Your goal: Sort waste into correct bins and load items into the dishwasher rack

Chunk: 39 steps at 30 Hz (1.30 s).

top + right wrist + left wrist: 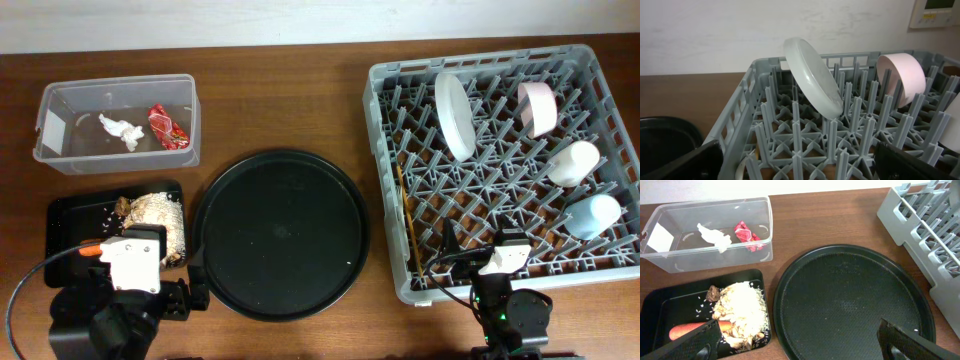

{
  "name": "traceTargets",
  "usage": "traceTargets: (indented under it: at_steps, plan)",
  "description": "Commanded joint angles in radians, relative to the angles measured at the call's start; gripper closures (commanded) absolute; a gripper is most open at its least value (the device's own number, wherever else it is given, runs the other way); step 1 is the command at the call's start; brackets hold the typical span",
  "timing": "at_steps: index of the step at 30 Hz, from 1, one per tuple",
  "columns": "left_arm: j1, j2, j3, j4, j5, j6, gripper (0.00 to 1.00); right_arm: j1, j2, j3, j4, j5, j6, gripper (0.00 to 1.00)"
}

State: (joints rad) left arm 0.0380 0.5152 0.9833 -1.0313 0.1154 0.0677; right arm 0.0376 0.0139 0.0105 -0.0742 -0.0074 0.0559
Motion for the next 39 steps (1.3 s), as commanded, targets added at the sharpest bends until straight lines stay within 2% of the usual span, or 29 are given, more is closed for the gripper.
traceTargets:
  at_steps: [1, 8, 14, 20, 28, 33, 35, 39]
  plan:
    - [0.000, -0.002, -0.003, 0.002, -0.004, 0.001, 0.01, 0.008, -0.010, -0.005, -0.005, 0.001, 0.000, 0.01]
    - [0.000, -0.002, -0.005, -0.052, -0.003, 0.001, 0.01, 0.008, -0.010, -0.005, -0.005, 0.001, 0.000, 0.01]
    - [0.000, -0.063, -0.079, -0.014, -0.007, 0.002, 0.01, 0.008, -0.010, -0.005, -0.005, 0.001, 0.000, 0.01]
    - [-0.001, -0.255, -0.368, 0.269, 0.001, 0.001, 0.01, 0.008, -0.010, -0.005, -0.005, 0.001, 0.000, 0.01]
    - [0.000, -0.473, -0.756, 0.763, 0.011, 0.001, 0.01, 0.008, -0.010, -0.005, -0.005, 0.001, 0.000, 0.01]
    - [-0.001, -0.510, -0.928, 1.038, 0.013, 0.002, 0.01, 0.008, -0.010, -0.005, -0.005, 0.001, 0.000, 0.01]
    - [-0.001, -0.510, -0.968, 1.099, 0.012, 0.002, 0.01, 0.008, -0.010, -0.005, -0.005, 0.001, 0.000, 0.01]
    - [-0.003, -0.510, -0.975, 1.020, 0.019, 0.041, 0.01, 0.008, -0.010, -0.005, -0.005, 0.001, 0.000, 0.01]
